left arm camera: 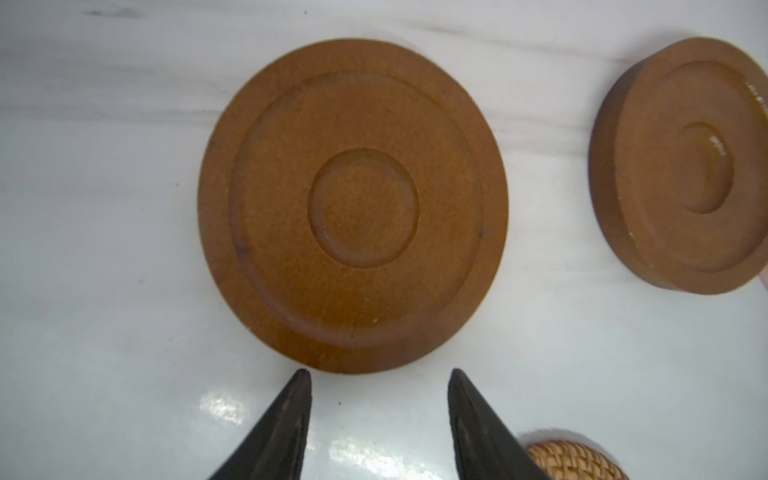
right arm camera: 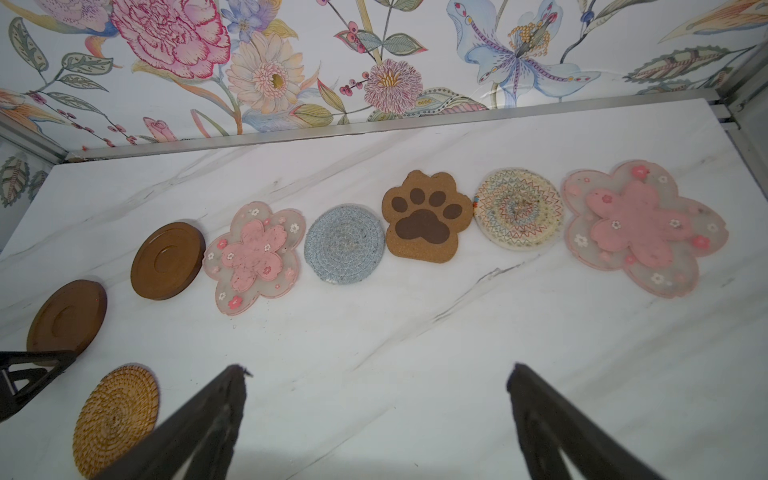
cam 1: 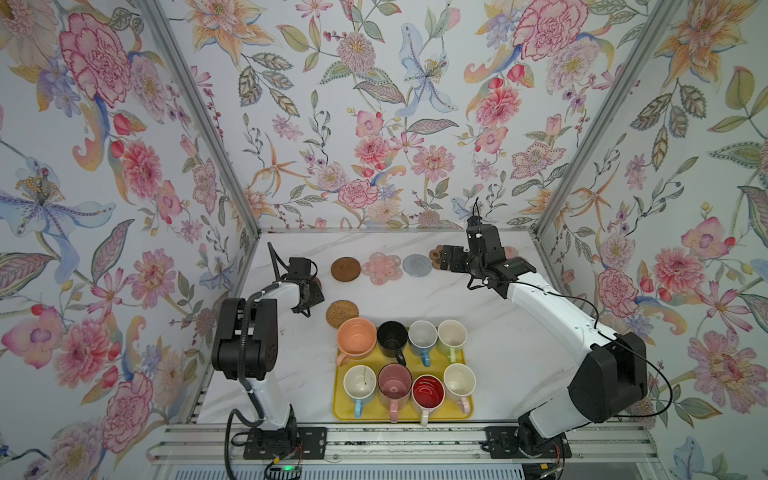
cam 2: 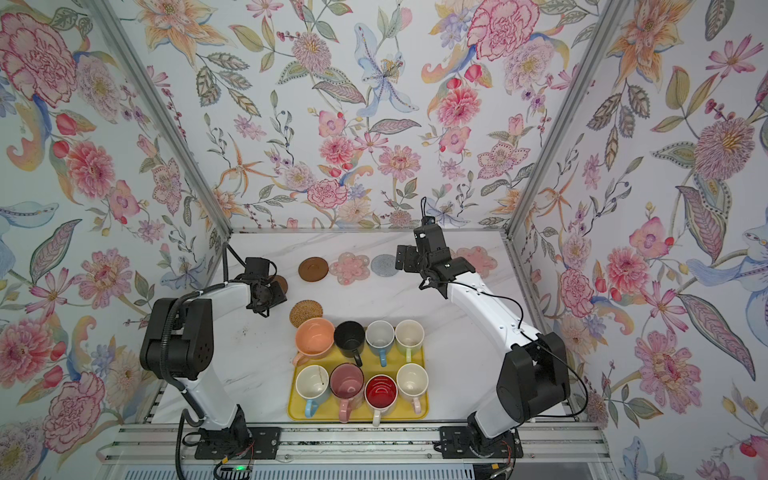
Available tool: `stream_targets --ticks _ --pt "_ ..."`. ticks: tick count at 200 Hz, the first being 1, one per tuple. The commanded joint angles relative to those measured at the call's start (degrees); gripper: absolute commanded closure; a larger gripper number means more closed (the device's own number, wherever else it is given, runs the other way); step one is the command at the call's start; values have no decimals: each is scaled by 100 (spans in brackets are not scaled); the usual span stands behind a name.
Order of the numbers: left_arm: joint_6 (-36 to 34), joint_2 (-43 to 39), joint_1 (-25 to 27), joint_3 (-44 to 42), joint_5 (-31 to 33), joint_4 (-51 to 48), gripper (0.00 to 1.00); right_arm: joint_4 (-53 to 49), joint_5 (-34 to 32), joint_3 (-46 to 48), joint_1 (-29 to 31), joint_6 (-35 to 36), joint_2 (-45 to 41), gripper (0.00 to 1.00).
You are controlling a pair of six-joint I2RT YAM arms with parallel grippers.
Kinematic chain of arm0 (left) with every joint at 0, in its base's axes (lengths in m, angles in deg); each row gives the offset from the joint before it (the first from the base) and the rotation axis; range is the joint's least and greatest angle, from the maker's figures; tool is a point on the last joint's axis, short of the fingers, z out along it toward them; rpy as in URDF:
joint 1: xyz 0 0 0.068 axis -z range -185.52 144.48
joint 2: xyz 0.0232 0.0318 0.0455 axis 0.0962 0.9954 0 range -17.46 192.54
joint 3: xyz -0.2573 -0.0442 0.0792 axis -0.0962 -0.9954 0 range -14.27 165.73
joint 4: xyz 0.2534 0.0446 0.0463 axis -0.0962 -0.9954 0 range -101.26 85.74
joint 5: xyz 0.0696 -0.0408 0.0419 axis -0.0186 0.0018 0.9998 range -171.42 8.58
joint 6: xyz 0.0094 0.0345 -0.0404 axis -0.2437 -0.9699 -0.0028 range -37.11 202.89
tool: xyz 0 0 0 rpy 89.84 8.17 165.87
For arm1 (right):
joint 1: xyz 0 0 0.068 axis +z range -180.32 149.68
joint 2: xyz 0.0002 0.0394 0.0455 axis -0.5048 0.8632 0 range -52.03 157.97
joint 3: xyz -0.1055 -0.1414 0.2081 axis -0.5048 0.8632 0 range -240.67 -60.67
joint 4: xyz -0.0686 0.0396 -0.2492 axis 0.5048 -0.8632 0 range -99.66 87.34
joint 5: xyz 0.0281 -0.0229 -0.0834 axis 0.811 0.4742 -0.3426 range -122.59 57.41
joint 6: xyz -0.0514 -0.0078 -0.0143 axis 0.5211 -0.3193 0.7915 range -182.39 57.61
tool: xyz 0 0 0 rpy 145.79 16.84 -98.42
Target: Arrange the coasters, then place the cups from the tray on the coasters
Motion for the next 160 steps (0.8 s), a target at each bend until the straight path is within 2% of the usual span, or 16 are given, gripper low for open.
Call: stream_targets --ticks 1,36,107,160 --pt "-16 -593 -248 -146 111 -138 39 21 -58 32 8 -97 -61 1" --pt "-163 -697 -691 -205 84 -223 34 25 18 -43 16 -77 34 1" --pt "68 -234 -696 -192 -37 112 33 41 37 -56 25 -71 44 1" --pt "282 148 -687 -150 -226 383 39 25 2 -42 27 -69 9 1"
